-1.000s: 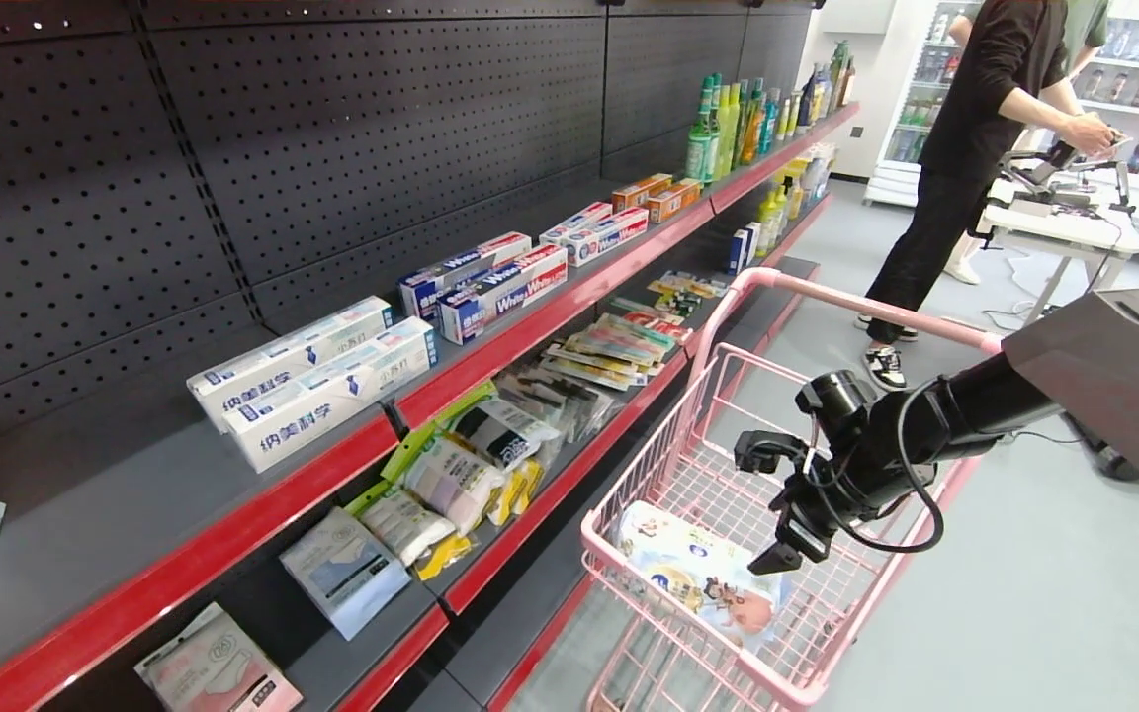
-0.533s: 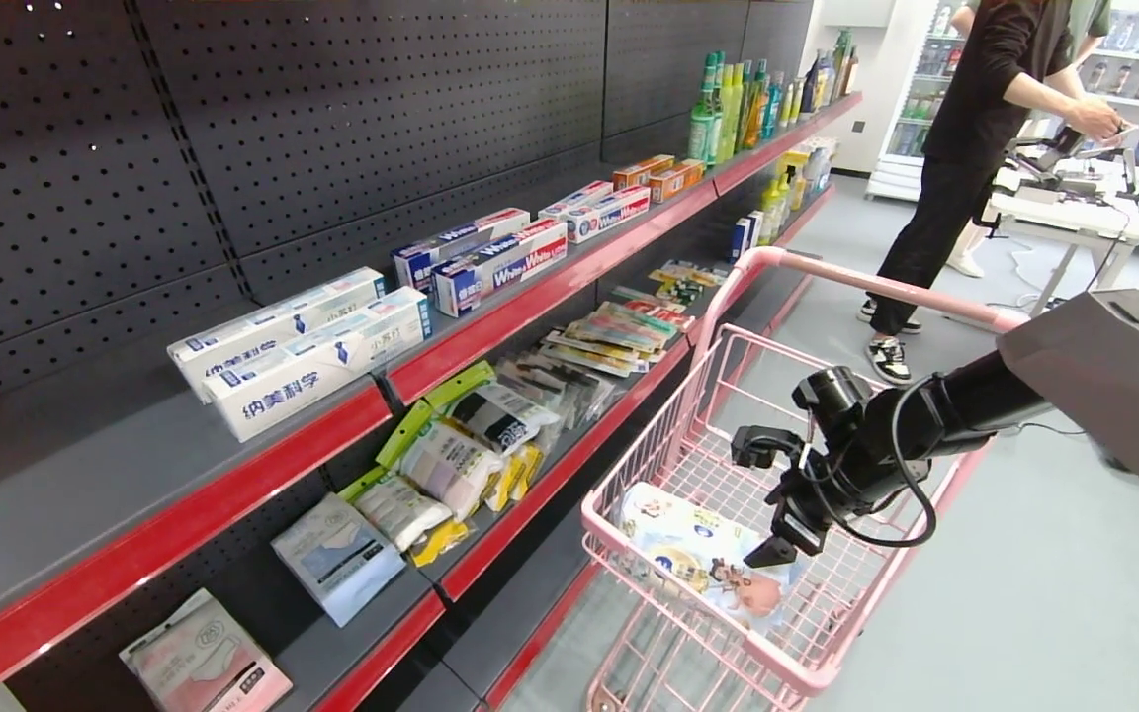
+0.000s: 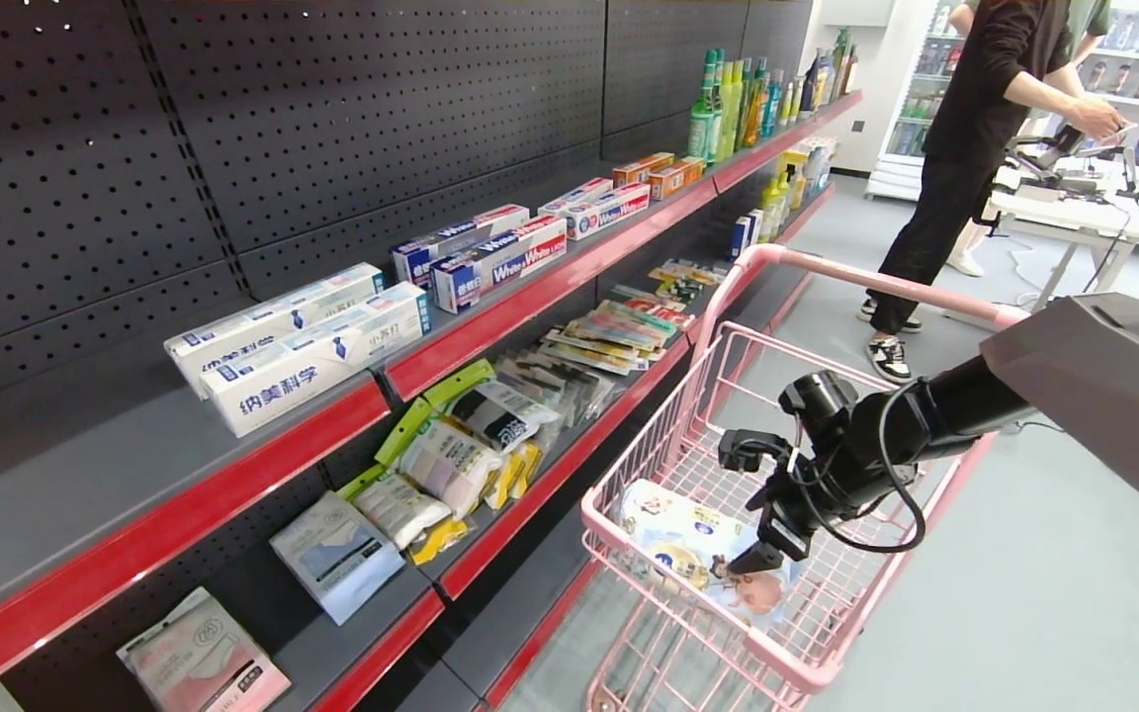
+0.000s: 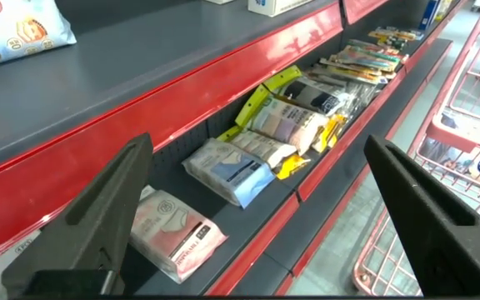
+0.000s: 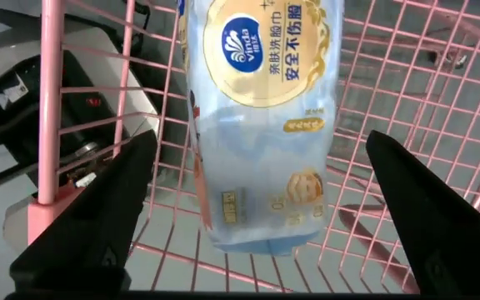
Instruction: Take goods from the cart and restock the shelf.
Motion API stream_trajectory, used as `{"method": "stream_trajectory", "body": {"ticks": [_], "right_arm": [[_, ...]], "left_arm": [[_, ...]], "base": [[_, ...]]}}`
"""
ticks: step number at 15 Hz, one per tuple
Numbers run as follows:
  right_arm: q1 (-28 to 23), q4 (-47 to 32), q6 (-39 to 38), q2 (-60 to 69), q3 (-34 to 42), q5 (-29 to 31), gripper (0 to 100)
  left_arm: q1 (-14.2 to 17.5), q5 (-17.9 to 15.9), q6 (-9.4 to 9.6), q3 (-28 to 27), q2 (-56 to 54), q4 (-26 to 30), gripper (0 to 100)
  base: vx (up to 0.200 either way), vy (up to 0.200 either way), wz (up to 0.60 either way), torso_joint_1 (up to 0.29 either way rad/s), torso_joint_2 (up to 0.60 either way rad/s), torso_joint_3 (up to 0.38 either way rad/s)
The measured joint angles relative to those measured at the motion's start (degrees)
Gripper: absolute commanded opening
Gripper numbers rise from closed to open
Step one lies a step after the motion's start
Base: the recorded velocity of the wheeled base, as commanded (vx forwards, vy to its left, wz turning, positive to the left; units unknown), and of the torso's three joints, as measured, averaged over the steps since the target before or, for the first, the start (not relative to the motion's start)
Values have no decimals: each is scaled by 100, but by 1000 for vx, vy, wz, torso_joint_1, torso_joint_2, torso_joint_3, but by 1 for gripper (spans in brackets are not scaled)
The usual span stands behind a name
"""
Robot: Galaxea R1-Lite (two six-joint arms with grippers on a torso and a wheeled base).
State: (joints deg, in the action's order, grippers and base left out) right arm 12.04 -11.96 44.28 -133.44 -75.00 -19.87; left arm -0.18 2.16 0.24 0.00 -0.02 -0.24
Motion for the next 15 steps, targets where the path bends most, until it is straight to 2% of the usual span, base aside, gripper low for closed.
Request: {"method": "stream_trajectory", "body": {"ticks": [5, 10, 13, 15], "right_arm": [[74, 26, -221, -612, -564, -352, 100], [107, 68, -311, -953, -789, -347, 100], [143, 684, -369, -1180, -863, -293, 100], [188, 701, -363, -1284, -866, -286, 100]], "left_arm": [[0, 0, 2, 0, 0, 0, 100], [0, 0, 9, 0, 0, 0, 100], [0, -2, 9, 0, 0, 0, 100], [0, -5, 7, 0, 0, 0, 100]], "base": [[0, 0, 0, 0, 0, 0], [0, 0, 0, 0, 0, 0], [0, 0, 0, 0, 0, 0], [0, 0, 0, 0, 0, 0]]}}
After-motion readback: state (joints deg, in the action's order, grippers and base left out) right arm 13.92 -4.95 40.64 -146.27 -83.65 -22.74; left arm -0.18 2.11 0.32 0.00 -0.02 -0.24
